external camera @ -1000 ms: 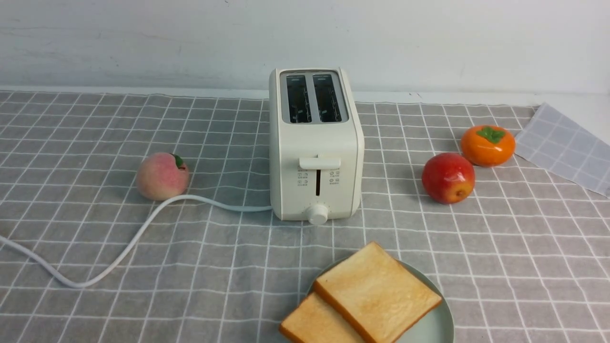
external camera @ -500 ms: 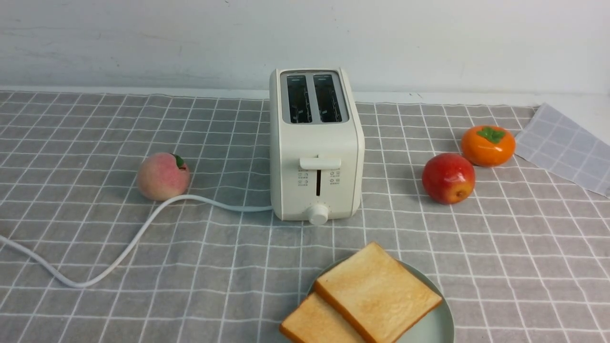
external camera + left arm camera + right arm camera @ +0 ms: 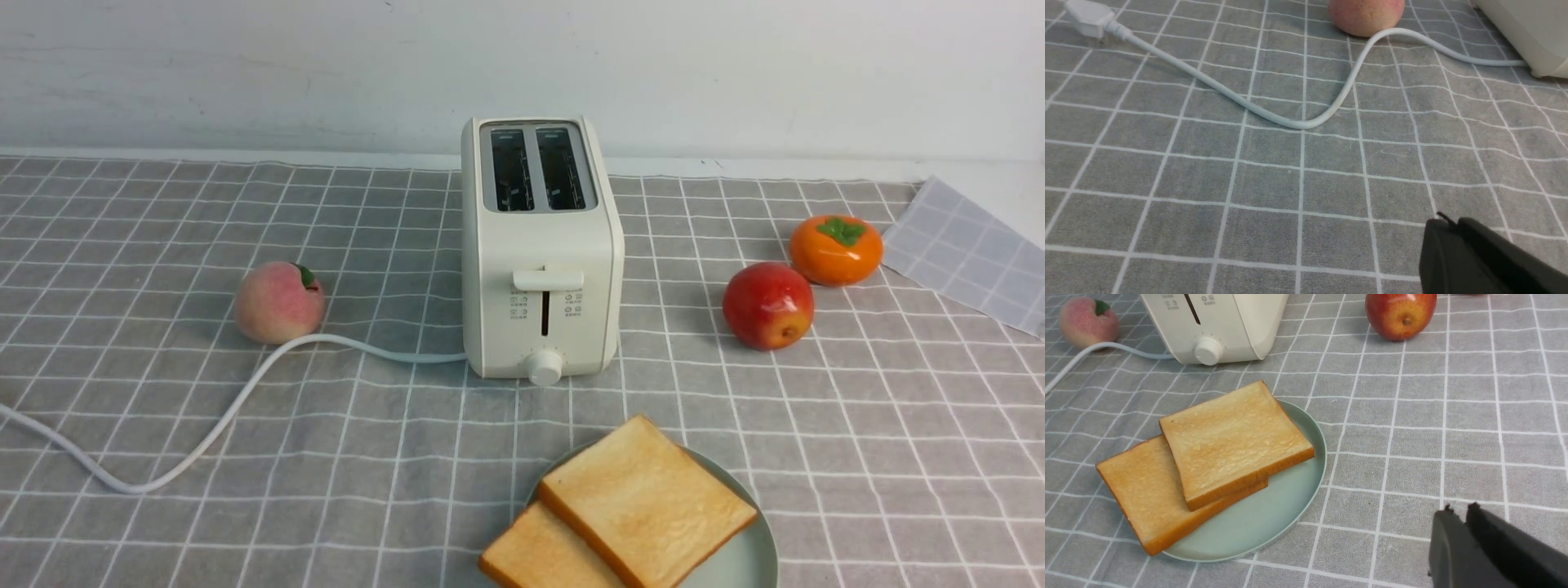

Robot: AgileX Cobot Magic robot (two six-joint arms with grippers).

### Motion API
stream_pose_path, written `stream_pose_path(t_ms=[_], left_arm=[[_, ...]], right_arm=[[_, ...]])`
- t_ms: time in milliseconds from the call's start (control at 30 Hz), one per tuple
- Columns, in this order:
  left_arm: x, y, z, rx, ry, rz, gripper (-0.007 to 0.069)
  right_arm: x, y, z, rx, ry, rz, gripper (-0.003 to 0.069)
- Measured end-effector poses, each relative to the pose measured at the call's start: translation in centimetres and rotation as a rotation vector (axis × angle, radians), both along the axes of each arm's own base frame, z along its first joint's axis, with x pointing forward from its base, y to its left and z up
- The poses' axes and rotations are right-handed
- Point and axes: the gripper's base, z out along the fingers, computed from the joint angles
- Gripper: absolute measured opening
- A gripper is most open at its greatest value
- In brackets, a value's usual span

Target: Take toasted bread from bread machine on grey coffee table place on plate.

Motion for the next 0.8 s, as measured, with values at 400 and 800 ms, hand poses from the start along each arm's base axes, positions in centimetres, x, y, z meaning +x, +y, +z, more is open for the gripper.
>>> stream_pose_path(t_ms=[400, 800], left_arm=[[0.04, 0.25, 0.08, -0.004, -0.01, 0.05, 0.0029], [0.04, 0.25, 0.06, -0.004, -0.01, 0.05, 0.0042]], right_arm=[[0.0, 0.0, 0.0, -0.001, 0.0, 0.0, 0.0071], [0.17, -0.69, 0.0, 0.001, 0.0, -0.137, 0.0087]])
